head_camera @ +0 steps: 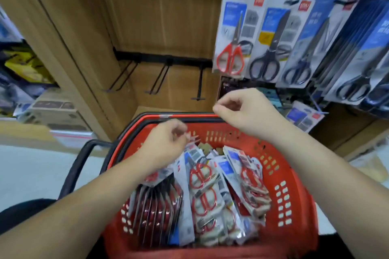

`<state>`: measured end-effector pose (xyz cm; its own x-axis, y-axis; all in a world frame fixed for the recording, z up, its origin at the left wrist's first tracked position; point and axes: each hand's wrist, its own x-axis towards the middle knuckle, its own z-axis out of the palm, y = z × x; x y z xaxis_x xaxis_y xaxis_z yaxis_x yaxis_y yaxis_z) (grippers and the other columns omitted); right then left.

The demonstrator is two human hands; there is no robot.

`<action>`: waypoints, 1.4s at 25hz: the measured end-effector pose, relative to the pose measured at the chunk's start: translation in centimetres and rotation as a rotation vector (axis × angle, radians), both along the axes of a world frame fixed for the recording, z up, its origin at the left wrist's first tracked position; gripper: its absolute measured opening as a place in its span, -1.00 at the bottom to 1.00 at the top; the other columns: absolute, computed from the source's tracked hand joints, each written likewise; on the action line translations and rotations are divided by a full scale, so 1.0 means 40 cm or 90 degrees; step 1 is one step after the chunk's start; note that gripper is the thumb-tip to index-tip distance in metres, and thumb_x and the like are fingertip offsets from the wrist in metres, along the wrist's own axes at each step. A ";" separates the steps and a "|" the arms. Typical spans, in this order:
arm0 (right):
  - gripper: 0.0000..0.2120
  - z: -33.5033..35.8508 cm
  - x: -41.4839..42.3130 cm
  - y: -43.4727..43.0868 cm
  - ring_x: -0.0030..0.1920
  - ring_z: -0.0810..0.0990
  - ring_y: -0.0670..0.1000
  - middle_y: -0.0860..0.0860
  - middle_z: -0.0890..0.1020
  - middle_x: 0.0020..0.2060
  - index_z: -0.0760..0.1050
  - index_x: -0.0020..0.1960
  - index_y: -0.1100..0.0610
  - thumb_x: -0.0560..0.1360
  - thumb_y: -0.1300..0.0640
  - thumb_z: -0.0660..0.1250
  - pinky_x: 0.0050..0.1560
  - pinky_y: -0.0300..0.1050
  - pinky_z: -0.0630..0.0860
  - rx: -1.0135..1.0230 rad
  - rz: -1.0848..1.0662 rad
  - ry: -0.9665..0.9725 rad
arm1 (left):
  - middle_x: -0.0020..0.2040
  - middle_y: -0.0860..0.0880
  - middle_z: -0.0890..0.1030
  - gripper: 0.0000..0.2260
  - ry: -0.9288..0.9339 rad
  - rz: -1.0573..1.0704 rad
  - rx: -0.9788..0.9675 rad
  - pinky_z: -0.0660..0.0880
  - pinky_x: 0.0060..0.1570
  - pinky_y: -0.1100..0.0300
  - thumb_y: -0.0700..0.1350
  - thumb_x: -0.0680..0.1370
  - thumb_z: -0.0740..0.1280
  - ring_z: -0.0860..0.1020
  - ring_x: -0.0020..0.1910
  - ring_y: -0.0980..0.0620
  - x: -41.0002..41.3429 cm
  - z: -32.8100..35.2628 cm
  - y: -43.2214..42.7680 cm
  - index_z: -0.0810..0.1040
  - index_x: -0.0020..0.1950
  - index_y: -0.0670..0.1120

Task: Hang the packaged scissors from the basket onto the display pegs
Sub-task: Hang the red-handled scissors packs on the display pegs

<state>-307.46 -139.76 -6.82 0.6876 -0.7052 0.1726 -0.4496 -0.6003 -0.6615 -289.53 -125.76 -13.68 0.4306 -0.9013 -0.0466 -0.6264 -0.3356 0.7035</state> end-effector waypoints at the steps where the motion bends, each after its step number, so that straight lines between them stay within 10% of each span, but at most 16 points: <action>1: -0.85 -0.016 -0.004 0.014 -0.28 0.64 -0.22 -0.14 0.70 -0.32 0.71 -0.17 -0.01 0.55 -0.02 0.48 -0.13 -0.19 0.54 0.019 0.029 0.057 | 0.11 -0.01 0.69 -0.82 -0.048 -0.032 0.090 0.60 0.06 0.08 -0.02 0.63 0.40 0.65 0.02 0.02 0.011 -0.042 0.015 0.63 0.20 -0.03; 6: -0.80 -0.070 -0.019 0.015 -0.07 0.68 -0.14 -0.13 0.72 -0.14 0.73 0.00 0.01 0.53 -0.11 0.49 0.08 -0.10 0.61 0.091 0.079 0.237 | 0.43 -0.12 0.48 -0.40 -0.089 -0.113 0.240 0.47 0.40 -0.01 0.22 0.62 0.34 0.48 0.43 -0.15 0.028 -0.139 0.008 0.39 0.58 -0.05; 11: -0.59 -0.271 -0.114 -0.045 -0.02 0.67 0.11 0.06 0.70 -0.09 0.66 0.10 0.18 0.60 -0.18 0.38 0.00 -0.06 0.55 0.209 -0.042 0.438 | 0.27 -0.04 0.39 -0.46 -0.170 -0.127 0.254 0.53 0.31 -0.08 0.30 0.59 0.34 0.44 0.35 -0.10 -0.041 -0.176 -0.014 0.46 0.45 0.00; 18: -0.41 -0.387 -0.144 -0.043 0.44 0.49 0.15 0.03 0.54 0.45 0.49 0.48 0.02 0.58 -0.31 0.32 0.46 -0.01 0.41 0.337 -0.117 0.469 | 0.27 0.00 0.38 -0.40 -0.212 -0.002 0.217 0.53 0.26 -0.01 0.26 0.48 0.51 0.42 0.32 -0.07 -0.005 -0.183 -0.032 0.39 0.36 0.01; 22: -0.21 -0.390 -0.137 -0.023 0.57 0.27 0.18 -0.02 0.37 0.57 0.21 0.66 0.00 0.56 -0.27 0.39 0.50 -0.02 0.30 0.309 -0.083 0.564 | 0.35 0.00 0.57 -0.39 0.049 0.061 0.238 0.57 0.18 0.07 0.18 0.55 0.48 0.58 0.30 -0.05 0.034 -0.210 -0.036 0.38 0.51 0.02; 25: -0.72 -0.400 -0.150 -0.034 0.08 0.60 0.02 -0.05 0.63 0.07 0.67 0.14 0.08 0.50 -0.03 0.48 -0.03 -0.13 0.49 0.293 -0.131 0.452 | 0.02 0.06 0.69 -0.80 -0.092 -0.001 0.243 0.51 -0.14 0.16 0.10 0.64 0.38 0.64 -0.01 -0.02 0.044 -0.220 -0.042 0.63 0.18 0.04; 27: -0.82 -0.389 -0.160 -0.032 -0.26 0.53 0.06 -0.03 0.53 -0.35 0.59 -0.23 0.16 0.45 0.06 0.44 -0.30 -0.06 0.43 0.230 -0.161 0.393 | -0.16 0.02 0.63 -0.83 -0.157 -0.031 0.222 0.43 -0.25 0.15 -0.02 0.69 0.28 0.60 -0.15 -0.07 0.039 -0.211 -0.042 0.59 -0.03 -0.03; 35: -0.78 -0.296 -0.151 0.031 -0.16 0.72 0.02 -0.09 0.73 -0.18 0.61 0.18 -0.01 0.54 0.06 0.37 -0.05 0.05 0.66 0.132 -0.101 0.254 | 0.18 -0.06 0.56 -0.74 -0.248 -0.251 0.084 0.56 0.13 -0.07 -0.09 0.68 0.27 0.60 0.09 -0.15 -0.089 -0.175 0.040 0.57 0.35 -0.08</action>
<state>-313.50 -138.53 -18.65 0.5528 -0.7985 -0.2384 -0.7682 -0.3774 -0.5172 -293.08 -124.15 -20.68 0.0710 -0.9947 -0.0746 -0.9272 -0.0934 0.3628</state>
